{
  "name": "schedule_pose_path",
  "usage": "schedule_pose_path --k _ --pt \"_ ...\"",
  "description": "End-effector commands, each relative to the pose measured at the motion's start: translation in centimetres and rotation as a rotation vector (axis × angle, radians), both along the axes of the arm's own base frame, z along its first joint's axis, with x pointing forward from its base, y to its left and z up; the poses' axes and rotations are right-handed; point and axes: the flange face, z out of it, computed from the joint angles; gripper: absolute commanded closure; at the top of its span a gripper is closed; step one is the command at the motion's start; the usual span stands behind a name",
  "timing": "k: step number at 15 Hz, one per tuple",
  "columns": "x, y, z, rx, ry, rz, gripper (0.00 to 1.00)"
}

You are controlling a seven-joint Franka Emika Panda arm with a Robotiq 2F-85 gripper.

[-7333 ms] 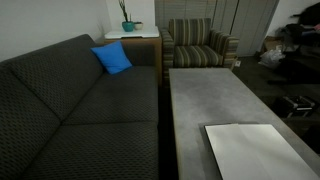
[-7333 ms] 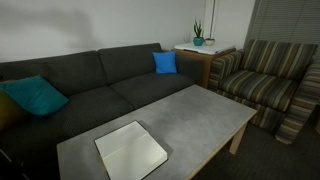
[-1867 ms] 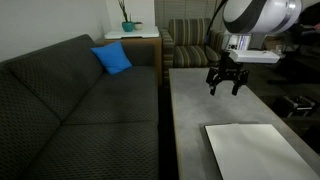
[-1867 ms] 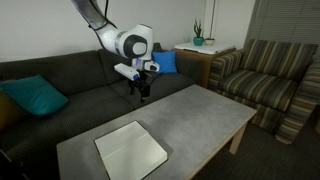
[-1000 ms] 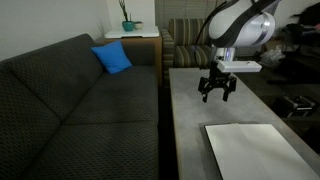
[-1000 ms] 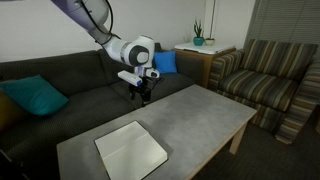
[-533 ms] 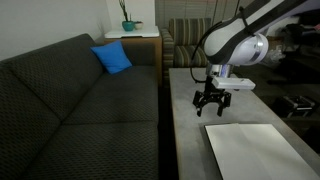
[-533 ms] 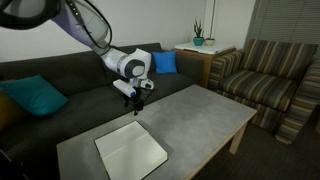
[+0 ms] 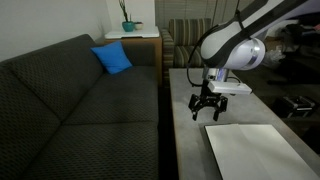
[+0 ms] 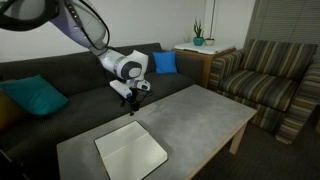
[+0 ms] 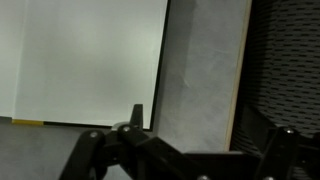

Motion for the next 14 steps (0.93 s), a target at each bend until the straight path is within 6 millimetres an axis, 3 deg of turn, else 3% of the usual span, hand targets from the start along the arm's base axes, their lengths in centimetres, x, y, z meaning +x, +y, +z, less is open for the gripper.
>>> schedule_pose_path --k 1,4,12,14 --pt "0.1 0.0 0.1 0.0 0.0 0.0 0.0" --pt "-0.1 0.2 0.0 -0.017 0.0 0.037 0.0" --pt "-1.2 1.5 -2.1 -0.336 -0.262 -0.046 0.0" --pt "-1.7 0.4 -3.0 -0.356 -0.272 -0.141 0.0"
